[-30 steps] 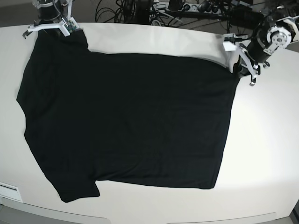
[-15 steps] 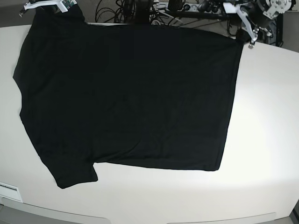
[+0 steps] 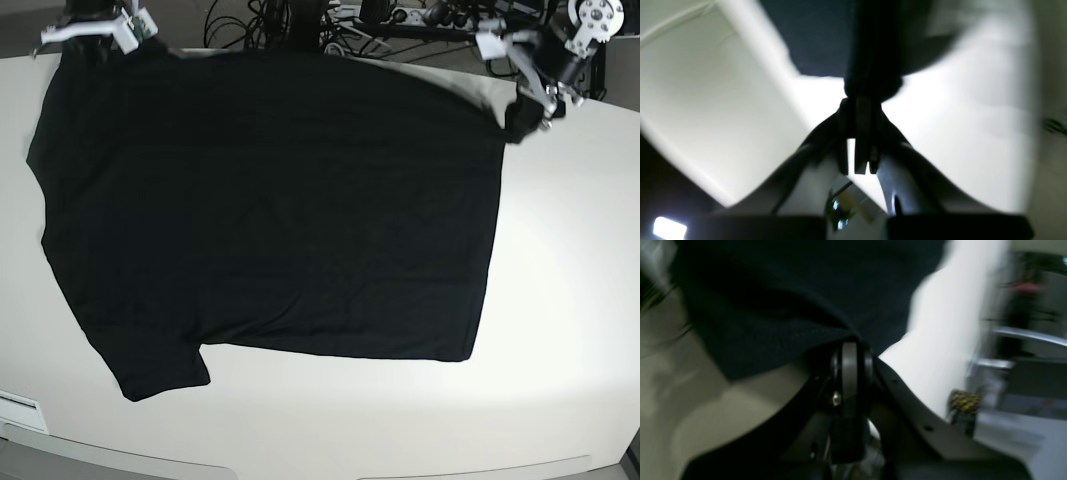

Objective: Fold the T-shirt properly
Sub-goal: 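Pull the grasped shoulder corners with both grippers to straighten the shirt, then release and regrasp the shirt's shoulder edge with both grippers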

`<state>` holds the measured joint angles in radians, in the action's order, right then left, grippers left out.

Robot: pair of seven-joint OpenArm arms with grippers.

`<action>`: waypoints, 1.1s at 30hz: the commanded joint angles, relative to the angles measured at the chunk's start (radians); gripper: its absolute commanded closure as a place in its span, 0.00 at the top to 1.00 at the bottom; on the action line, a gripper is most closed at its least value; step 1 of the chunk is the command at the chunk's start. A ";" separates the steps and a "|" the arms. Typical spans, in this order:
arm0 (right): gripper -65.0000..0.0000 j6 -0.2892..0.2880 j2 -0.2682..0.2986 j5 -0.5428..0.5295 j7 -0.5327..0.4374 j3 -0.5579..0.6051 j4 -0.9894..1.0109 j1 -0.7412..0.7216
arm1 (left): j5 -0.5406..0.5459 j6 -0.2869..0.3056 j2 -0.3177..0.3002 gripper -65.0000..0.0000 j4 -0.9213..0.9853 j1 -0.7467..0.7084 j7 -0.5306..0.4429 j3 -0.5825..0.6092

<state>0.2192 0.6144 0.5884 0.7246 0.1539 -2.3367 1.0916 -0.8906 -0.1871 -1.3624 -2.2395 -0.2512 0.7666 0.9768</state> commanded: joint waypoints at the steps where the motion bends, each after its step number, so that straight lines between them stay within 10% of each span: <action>1: 0.00 0.012 0.007 0.016 -0.021 -0.005 -0.019 -0.028 | -0.018 -0.034 -0.002 0.00 -0.014 0.002 -0.004 -0.041; 14: 0.00 -0.194 0.035 -0.304 -0.123 -0.005 -0.016 -0.405 | 0.234 -0.056 0.243 0.00 0.046 0.003 -0.229 -0.301; 33: 0.00 -0.191 0.076 -0.359 -0.135 -0.004 0.251 -0.670 | 0.256 -0.070 0.402 0.00 0.351 0.166 -0.248 -0.317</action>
<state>0.0151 0.6735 0.2131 0.6052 0.1577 -2.0693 0.4274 -0.6247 -0.2325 -0.9421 -1.8767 -0.0940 0.5217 0.6720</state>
